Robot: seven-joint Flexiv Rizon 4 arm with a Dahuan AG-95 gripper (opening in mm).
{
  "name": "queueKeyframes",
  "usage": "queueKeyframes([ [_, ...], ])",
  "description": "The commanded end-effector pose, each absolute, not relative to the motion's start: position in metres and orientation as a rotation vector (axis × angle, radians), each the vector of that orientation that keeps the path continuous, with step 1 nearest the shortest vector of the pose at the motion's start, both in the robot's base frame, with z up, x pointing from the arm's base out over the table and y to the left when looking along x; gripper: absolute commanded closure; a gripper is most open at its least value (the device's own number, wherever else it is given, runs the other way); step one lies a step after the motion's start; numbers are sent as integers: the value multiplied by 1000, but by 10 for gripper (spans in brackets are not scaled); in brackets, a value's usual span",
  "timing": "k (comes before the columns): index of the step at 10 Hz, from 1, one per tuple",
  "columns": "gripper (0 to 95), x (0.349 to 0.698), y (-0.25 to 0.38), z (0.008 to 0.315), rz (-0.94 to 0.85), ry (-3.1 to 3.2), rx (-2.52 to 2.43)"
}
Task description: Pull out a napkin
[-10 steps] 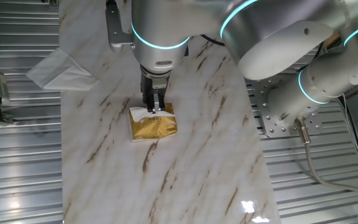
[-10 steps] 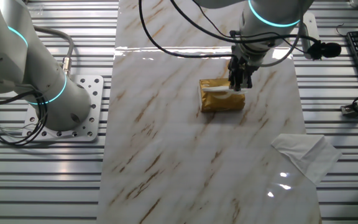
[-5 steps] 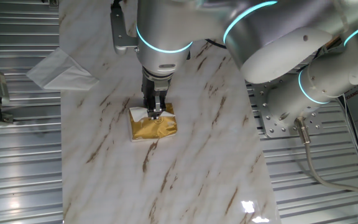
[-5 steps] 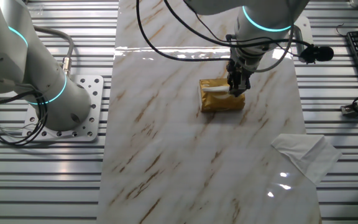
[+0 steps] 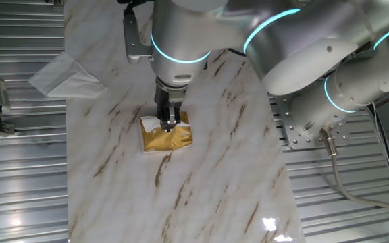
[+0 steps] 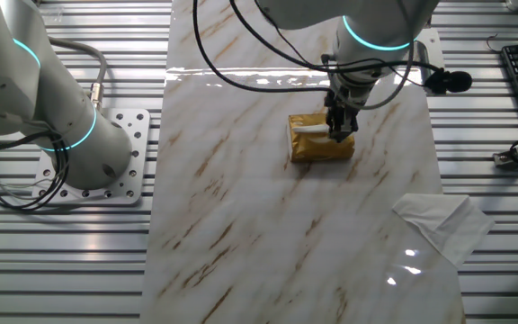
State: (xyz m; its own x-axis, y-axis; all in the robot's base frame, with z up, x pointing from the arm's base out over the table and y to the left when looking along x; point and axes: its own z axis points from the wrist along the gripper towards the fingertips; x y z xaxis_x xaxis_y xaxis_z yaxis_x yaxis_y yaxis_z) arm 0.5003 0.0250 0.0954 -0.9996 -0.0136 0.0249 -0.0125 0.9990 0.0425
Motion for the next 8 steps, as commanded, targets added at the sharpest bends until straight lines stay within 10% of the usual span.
queueKeyframes([
  [1,570,500,25,91,-62,-3125,17],
  [4,570,497,26,84,-55,-3140,13],
  [5,760,497,26,83,-48,-3139,9],
  [8,950,495,26,81,-41,-3133,-7],
])
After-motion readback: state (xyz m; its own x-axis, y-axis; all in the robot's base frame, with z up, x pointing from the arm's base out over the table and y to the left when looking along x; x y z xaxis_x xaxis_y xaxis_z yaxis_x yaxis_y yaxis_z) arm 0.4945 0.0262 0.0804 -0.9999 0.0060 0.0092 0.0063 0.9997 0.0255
